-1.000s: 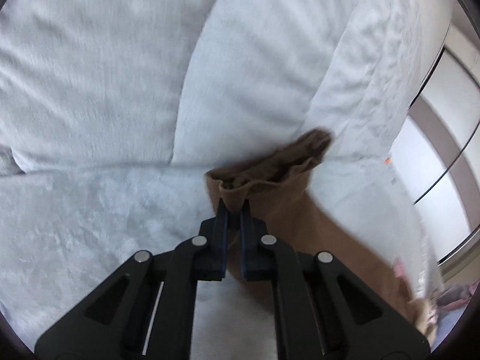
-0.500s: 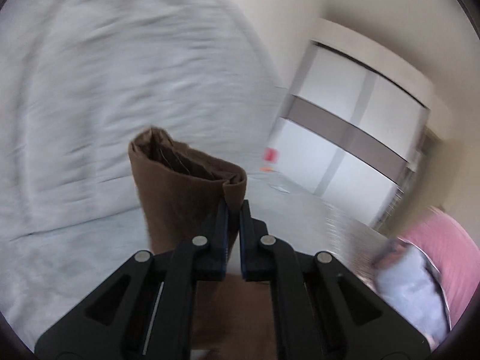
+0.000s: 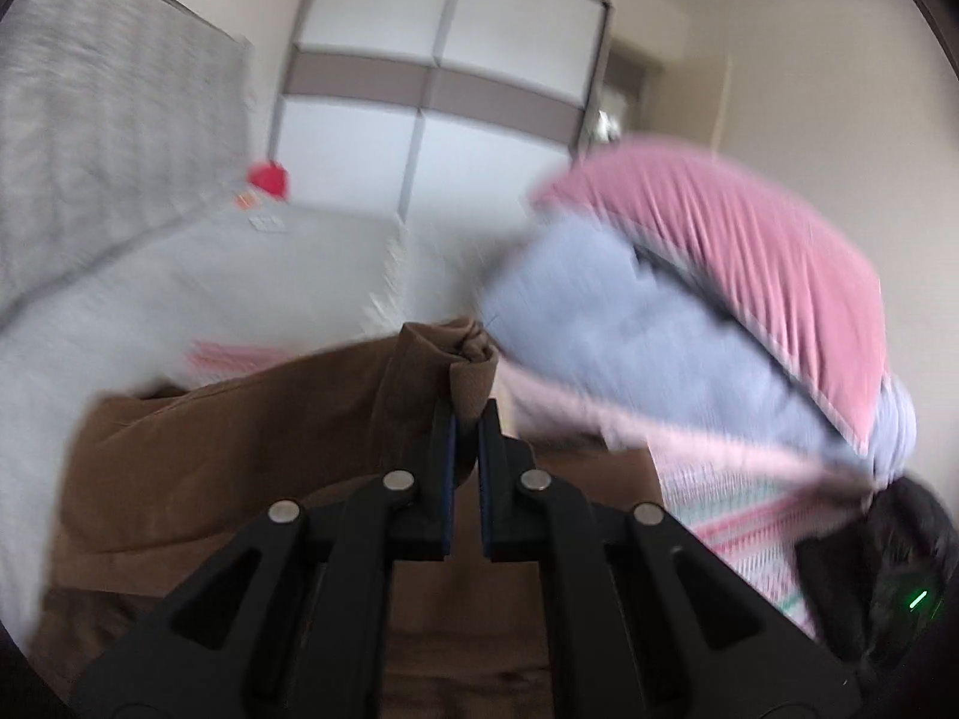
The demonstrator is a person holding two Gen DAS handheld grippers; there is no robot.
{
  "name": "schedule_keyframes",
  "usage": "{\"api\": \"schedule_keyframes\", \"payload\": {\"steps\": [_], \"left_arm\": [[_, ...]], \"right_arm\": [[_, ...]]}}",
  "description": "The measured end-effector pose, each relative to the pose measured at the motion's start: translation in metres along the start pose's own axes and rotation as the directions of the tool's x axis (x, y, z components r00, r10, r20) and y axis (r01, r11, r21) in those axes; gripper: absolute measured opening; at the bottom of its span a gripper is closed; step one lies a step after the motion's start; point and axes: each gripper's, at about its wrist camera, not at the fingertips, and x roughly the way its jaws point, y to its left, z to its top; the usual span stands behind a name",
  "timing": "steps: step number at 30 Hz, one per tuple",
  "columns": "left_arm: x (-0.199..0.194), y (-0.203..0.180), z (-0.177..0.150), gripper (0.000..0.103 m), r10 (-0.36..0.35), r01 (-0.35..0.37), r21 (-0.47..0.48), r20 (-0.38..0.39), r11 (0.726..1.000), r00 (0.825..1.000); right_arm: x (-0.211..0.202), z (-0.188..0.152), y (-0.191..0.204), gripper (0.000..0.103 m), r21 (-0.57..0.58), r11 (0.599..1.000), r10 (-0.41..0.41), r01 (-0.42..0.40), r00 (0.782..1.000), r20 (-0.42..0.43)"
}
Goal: Fold large clothes
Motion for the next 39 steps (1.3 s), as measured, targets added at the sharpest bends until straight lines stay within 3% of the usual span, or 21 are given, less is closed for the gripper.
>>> {"api": "schedule_keyframes", "payload": {"steps": [5, 7, 10, 12, 13, 14, 17, 19, 20, 21, 23, 25, 28, 31, 34, 37, 39], "left_arm": [[0.052, -0.042, -0.066, 0.011, 0.046, -0.035, 0.064, -0.176, 0.997, 0.983], [0.062, -0.041, -0.084, 0.015, 0.051, -0.041, 0.044, -0.244, 0.998, 0.968], [0.069, -0.03, -0.1, 0.021, -0.004, -0.007, -0.03, -0.343, 1.0, 0.939], [0.063, -0.028, -0.102, 0.035, -0.036, 0.024, -0.039, -0.371, 0.999, 0.928], [0.058, -0.029, -0.103, 0.048, -0.059, 0.049, -0.035, -0.389, 0.998, 0.919], [0.051, -0.03, -0.103, 0.054, -0.092, 0.086, -0.033, -0.402, 0.996, 0.911], [0.032, -0.036, -0.097, 0.055, -0.174, 0.176, -0.032, -0.393, 0.984, 0.903], [0.022, -0.036, -0.088, 0.06, -0.192, 0.193, -0.031, -0.349, 0.981, 0.917], [0.02, -0.035, -0.083, 0.067, -0.176, 0.179, -0.024, -0.331, 0.984, 0.927], [0.025, -0.034, -0.075, 0.069, -0.117, 0.122, -0.004, -0.32, 0.992, 0.94], [0.04, -0.025, -0.068, 0.07, -0.051, 0.051, -0.01, -0.322, 0.999, 0.945], [0.068, -0.009, -0.065, 0.07, 0.016, -0.033, -0.043, -0.356, 0.999, 0.934], [0.103, 0.009, -0.074, 0.07, 0.136, -0.173, -0.047, -0.429, 0.984, 0.893], [0.119, -0.004, -0.098, 0.07, 0.179, -0.173, 0.057, -0.478, 0.983, 0.86], [0.114, -0.027, -0.118, 0.069, 0.254, -0.178, 0.208, -0.431, 0.962, 0.866], [0.108, -0.02, -0.12, 0.069, 0.197, -0.141, 0.157, -0.441, 0.978, 0.876], [0.105, -0.016, -0.116, 0.069, 0.164, -0.102, 0.156, -0.469, 0.983, 0.868]], "right_arm": [[-0.003, 0.005, -0.02, 0.072, 0.092, 0.995, 0.036, -0.034, 0.999, -0.023], [-0.005, 0.006, -0.025, 0.072, 0.111, 0.993, 0.034, -0.031, 0.999, -0.026], [-0.009, 0.006, -0.03, 0.072, 0.13, 0.991, 0.044, -0.04, 0.999, -0.027], [-0.01, 0.006, -0.031, 0.072, 0.133, 0.99, 0.041, -0.037, 0.999, -0.024], [-0.011, 0.006, -0.03, 0.072, 0.135, 0.99, 0.039, -0.036, 0.999, -0.022], [-0.012, 0.006, -0.03, 0.072, 0.138, 0.99, 0.04, -0.037, 0.999, -0.021], [-0.011, 0.004, -0.029, 0.072, 0.139, 0.989, 0.049, -0.045, 0.999, -0.023], [-0.01, 0.004, -0.028, 0.072, 0.142, 0.989, 0.044, -0.04, 0.999, -0.023], [-0.009, 0.004, -0.028, 0.072, 0.144, 0.989, 0.041, -0.037, 0.999, -0.023], [-0.008, 0.004, -0.028, 0.072, 0.146, 0.989, 0.038, -0.035, 0.999, -0.023], [-0.008, 0.004, -0.03, 0.072, 0.153, 0.988, 0.034, -0.031, 0.999, -0.02], [-0.008, 0.005, -0.031, 0.072, 0.157, 0.987, 0.024, -0.021, 1.0, -0.014], [-0.009, 0.006, -0.033, 0.072, 0.162, 0.987, 0.012, -0.01, 1.0, -0.009], [-0.011, 0.007, -0.035, 0.072, 0.166, 0.986, 0.021, -0.02, 1.0, -0.008], [-0.014, 0.007, -0.035, 0.072, 0.156, 0.988, 0.017, -0.015, 1.0, -0.007], [-0.01, 0.007, -0.032, 0.072, 0.136, 0.991, -0.003, 0.006, 1.0, -0.02], [-0.005, 0.007, -0.032, 0.072, 0.12, 0.992, -0.022, 0.026, 0.999, -0.036]]}}
